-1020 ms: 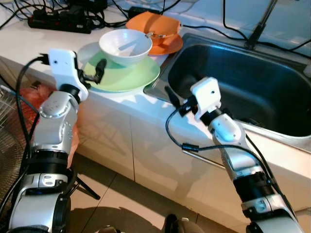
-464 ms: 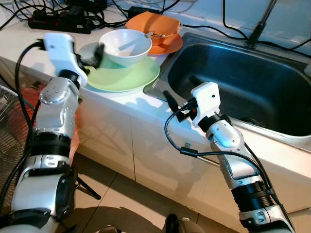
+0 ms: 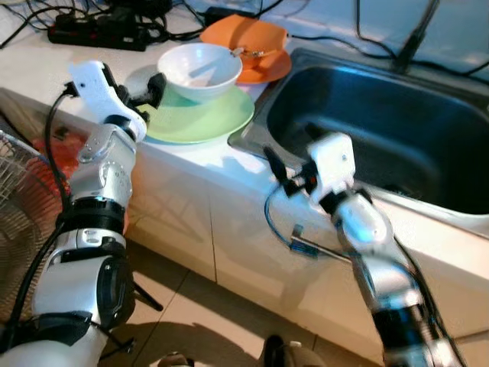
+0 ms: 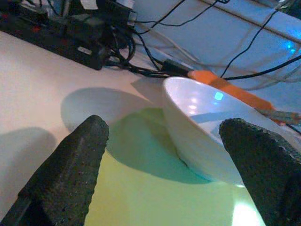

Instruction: Kitchen organization

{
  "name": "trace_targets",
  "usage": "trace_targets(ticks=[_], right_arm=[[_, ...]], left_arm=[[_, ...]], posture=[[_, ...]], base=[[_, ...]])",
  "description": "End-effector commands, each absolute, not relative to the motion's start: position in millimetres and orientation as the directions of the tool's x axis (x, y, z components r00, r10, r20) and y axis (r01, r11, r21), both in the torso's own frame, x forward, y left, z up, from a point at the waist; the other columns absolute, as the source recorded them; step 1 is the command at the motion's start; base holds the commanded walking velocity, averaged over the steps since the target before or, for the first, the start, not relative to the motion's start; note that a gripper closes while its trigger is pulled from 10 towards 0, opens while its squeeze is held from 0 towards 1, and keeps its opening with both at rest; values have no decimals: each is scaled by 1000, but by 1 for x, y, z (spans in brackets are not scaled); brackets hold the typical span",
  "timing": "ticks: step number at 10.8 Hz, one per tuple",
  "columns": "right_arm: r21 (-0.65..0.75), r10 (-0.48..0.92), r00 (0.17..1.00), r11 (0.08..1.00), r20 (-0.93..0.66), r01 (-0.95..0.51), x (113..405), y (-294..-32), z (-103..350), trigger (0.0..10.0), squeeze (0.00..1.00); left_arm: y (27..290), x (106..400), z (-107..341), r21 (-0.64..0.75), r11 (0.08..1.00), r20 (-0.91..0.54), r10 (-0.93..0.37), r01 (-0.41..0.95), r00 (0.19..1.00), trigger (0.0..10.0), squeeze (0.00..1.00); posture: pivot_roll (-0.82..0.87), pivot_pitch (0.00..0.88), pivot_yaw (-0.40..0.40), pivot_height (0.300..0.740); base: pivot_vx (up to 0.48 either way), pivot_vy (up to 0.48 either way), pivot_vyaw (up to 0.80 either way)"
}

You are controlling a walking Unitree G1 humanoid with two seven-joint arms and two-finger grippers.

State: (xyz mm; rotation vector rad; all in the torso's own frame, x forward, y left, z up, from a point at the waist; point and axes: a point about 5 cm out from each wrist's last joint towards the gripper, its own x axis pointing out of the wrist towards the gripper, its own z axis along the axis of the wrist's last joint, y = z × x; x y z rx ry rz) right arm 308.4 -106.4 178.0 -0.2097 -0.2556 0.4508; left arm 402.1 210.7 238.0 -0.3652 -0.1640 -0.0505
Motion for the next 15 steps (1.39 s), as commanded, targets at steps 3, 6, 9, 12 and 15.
trace_targets(ticks=[3,6,9,12,15], right_arm=[[-216,460,861,883,216,-417,302,-101,182,10000,0],[-188,459,851,887,256,-422,308,-95,193,10000,0],[-206,441,850,895,288,-395,319,-102,203,10000,0],[-175,400,862,916,311,-362,329,-107,210,10000,0],[-174,390,860,920,330,-350,335,-108,214,10000,0]], left_arm=[[195,405,250,-356,921,204,-92,162,975,10000,0],[205,391,257,-347,935,291,32,75,956,10000,0],[192,354,273,-187,980,467,24,73,884,10000,0],[168,324,270,-131,990,509,16,59,860,10000,0],[158,323,274,-115,990,516,-11,82,857,10000,0]], posture=[[-23,211,11,740],[-15,185,3,740],[11,113,-13,740],[29,64,-13,740],[28,32,-12,740]], base=[[0,0,0],[0,0,0],[0,0,0],[0,0,-533],[0,0,-800]])
